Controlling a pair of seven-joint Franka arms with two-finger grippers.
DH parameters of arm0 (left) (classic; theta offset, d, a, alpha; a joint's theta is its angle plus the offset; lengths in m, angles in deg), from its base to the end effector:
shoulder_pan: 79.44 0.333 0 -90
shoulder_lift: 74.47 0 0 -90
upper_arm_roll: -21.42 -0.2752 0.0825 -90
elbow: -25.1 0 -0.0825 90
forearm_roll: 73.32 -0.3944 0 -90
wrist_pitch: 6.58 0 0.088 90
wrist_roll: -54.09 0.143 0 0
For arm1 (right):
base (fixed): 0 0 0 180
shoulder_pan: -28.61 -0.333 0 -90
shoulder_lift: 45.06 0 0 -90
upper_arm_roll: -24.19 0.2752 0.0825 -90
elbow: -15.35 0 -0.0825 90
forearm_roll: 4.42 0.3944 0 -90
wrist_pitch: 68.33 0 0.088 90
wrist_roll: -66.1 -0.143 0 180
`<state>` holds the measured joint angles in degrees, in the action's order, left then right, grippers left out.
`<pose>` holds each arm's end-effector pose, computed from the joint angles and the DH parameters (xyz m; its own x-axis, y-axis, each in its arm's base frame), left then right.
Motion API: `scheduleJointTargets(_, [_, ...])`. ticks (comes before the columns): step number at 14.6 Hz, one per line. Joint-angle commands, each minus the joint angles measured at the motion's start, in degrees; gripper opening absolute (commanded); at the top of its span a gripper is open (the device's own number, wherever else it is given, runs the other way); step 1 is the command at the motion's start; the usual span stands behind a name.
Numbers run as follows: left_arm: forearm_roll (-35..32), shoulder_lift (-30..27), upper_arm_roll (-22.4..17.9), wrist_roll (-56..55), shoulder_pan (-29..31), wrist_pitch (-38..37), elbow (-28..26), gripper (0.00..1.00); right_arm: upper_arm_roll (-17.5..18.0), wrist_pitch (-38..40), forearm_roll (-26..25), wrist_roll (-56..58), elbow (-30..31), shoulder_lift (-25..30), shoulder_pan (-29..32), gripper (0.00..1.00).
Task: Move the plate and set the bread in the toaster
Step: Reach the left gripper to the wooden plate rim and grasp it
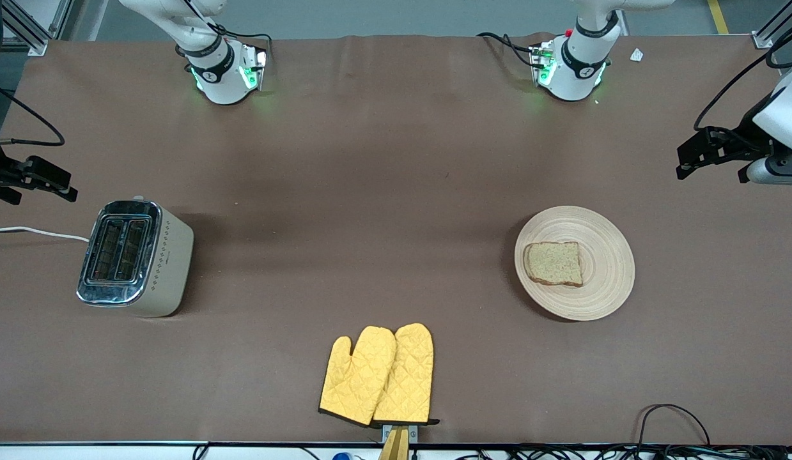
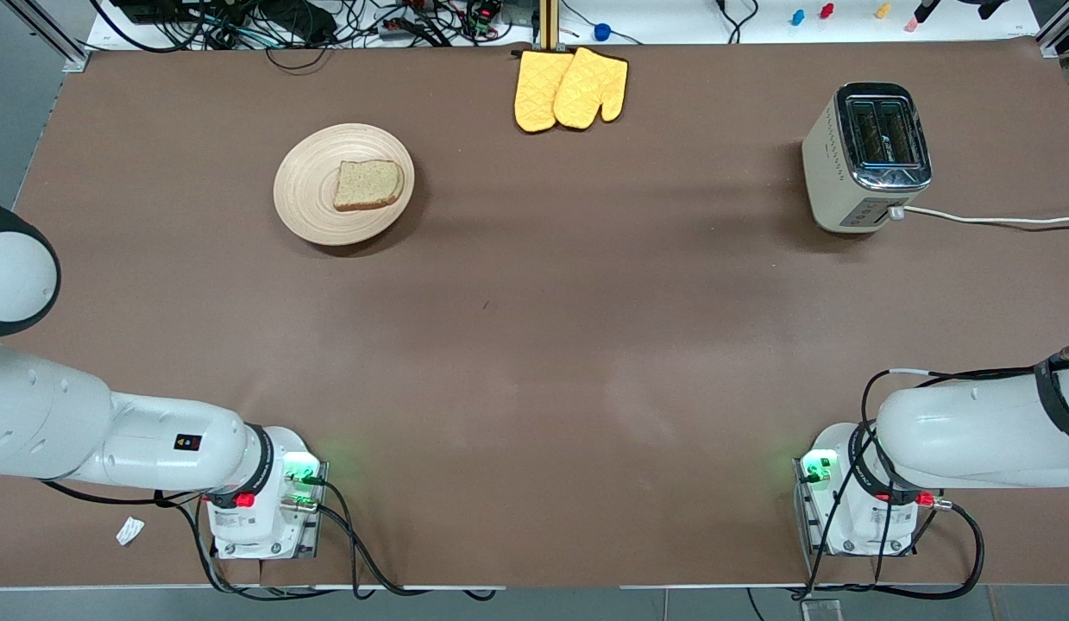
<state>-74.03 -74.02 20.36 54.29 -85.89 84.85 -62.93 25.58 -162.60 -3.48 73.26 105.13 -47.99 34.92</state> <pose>0.5696 -0.0520 0.5622 0.9939 -0.0976 0.0514 -0.0971 -0.9952 -0.0127 0.5842 -0.0483 0.5269 0.9989 0.0378 0.0292 0.0382 -0.9992 -0.0141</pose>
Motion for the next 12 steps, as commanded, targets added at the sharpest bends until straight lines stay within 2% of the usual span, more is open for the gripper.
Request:
scheduleJointTargets(1, [-0.97,0.70,0.01,1.11,-0.05,-1.34,1.47,1.00,0.10,-0.04,-0.15,-0.04,-0.57,-0.24,0.11,1.00])
scheduleJointTargets(4, [-0.18,0.88,-0.16,0.94,0.73,-1.60,1.29,1.00,0.28,-0.04,-0.15,-0.21,-0.57,-0.24,-0.42,1.00])
scheduleJointTargets(7, [7.36,5.34,-0.08,5.31,9.50,-2.22,1.11,1.00,0.37,-0.04,-0.15,-0.21,-0.57,-0.15,-0.68,1.00])
scheduleJointTargets(12, [25.10,21.93,-0.08,20.15,21.99,-1.61,1.55,1.00,0.10,-0.13,0.03,-0.13,-0.49,-0.24,-0.07,1.00])
